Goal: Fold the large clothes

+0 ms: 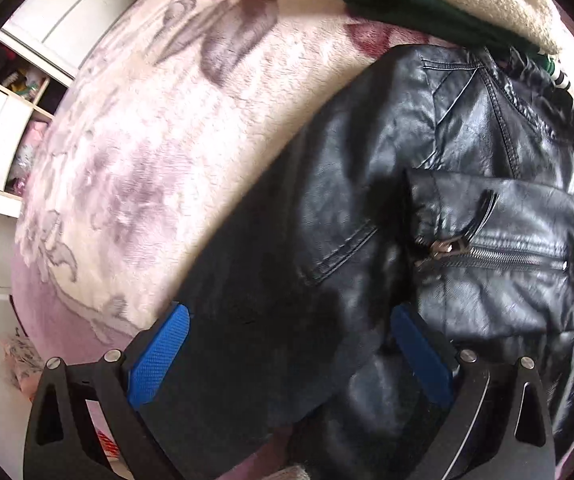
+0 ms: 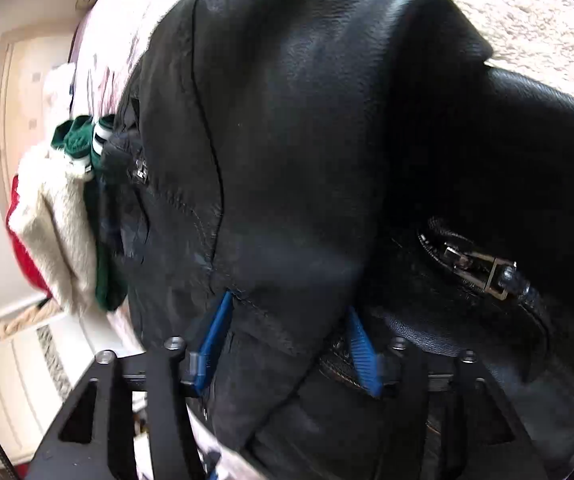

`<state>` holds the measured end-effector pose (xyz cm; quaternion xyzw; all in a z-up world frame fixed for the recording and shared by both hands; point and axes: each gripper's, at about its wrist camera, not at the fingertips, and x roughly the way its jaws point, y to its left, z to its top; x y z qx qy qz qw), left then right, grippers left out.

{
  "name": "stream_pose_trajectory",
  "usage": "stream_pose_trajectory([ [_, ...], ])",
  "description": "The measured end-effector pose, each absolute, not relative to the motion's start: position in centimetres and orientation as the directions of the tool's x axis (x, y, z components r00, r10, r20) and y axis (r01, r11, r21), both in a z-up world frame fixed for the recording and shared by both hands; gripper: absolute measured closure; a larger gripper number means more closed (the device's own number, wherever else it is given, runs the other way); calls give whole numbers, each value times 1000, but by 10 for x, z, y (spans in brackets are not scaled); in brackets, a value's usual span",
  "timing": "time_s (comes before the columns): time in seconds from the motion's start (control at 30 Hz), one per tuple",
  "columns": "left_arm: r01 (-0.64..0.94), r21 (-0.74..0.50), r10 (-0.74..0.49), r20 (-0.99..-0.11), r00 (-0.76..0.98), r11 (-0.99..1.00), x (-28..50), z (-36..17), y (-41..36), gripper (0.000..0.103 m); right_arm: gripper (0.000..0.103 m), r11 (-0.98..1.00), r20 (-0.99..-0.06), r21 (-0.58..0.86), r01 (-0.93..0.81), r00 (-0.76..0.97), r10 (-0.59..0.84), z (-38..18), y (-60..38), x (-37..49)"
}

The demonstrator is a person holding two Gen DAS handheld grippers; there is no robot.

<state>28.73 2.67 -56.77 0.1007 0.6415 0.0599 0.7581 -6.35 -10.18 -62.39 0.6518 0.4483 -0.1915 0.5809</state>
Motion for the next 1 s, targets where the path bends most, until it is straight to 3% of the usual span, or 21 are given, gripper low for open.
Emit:
stream_pose_trajectory([
  [0.13, 51, 243, 234, -962, 144, 969, 277, -576, 35, 0, 73, 166, -797, 582, 796, 517, 313, -605, -100, -84],
  [0.23, 60, 250, 240, -962, 132, 966, 272, -575, 38, 0, 75, 200, -815, 565, 800, 505, 284, -589, -92, -87],
  [0.37, 48, 301, 292, -946, 144, 952, 253, -566, 47, 0, 68, 84, -781, 579, 811, 522, 342, -589, -85, -102],
  [0.57, 8, 575, 560, -799, 219, 818, 241, -571, 90, 0, 45, 103, -722, 626, 773, 524, 452, -548, -72, -176],
  [0.7, -55, 546, 547, -822, 158, 836, 249, -578, 130, 0, 41, 26, -589, 692, 721, 543, 599, -561, -25, -172],
  [0.8, -92, 523, 531, -836, 139, 847, 249, -576, 145, 0, 41, 29, -564, 688, 725, 510, 649, -583, 8, -143],
  [0.83, -98, 520, 529, -838, 135, 849, 248, -575, 148, 0, 62, 65, -614, 658, 750, 484, 623, -589, 11, -144],
  [0.87, -101, 516, 526, -840, 131, 850, 246, -574, 149, 0, 95, 93, -651, 637, 766, 468, 598, -594, 13, -146],
  [1.0, -108, 502, 512, -852, 107, 858, 232, -574, 157, 0, 96, 173, -675, 663, 728, 482, 559, -569, 23, -130],
])
